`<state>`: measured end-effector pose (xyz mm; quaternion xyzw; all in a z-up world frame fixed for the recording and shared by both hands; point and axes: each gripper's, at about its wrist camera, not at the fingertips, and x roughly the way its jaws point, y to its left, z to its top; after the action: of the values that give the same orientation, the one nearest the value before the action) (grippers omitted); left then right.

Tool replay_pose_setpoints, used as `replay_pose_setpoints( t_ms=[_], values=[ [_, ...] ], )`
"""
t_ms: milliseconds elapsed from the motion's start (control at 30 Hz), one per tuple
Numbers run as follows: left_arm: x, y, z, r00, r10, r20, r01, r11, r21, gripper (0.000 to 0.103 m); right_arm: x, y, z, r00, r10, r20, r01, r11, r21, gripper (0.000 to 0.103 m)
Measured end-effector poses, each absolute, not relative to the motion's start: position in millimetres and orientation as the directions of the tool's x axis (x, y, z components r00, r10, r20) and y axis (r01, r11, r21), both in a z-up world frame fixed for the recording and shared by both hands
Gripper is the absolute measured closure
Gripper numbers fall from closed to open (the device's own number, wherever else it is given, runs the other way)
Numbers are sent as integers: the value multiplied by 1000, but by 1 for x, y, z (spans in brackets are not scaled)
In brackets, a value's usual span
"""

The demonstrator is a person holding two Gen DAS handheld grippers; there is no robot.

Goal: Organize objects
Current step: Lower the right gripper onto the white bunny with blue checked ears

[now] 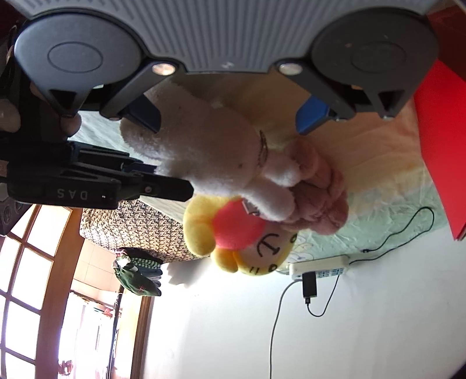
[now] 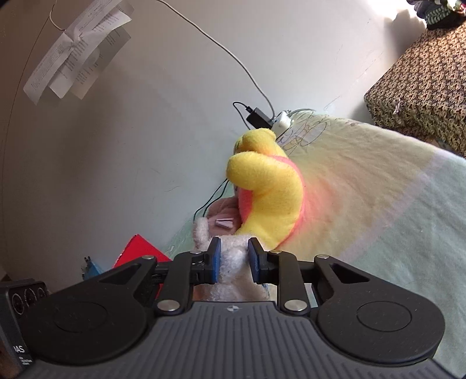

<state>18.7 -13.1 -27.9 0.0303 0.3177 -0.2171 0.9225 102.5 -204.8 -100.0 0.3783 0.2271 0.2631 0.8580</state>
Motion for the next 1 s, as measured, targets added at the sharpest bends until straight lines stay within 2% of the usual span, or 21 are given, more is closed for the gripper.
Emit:
replay_pose_setpoints(
  t_ms=[300,533,767,1000],
  values=[
    [29,7,-26,637,-480,-604,427,871,-242,2,101,-176,-93,586,801,-120,-423,429,798,82],
    [30,3,-31,620,-476,-624,427,872,-241,2,94,-186,-89,648,754,-108,-422,473,773,79],
    [32,-2,-38,590,-461,-663,436,873,-219,0,98,-193,-101,657,710,-255,-351,587,729,75],
    [42,15,-41,547,-494,-676,404,863,-304,0,110,-189,-112,577,773,-262,-348,524,777,71]
  ],
)
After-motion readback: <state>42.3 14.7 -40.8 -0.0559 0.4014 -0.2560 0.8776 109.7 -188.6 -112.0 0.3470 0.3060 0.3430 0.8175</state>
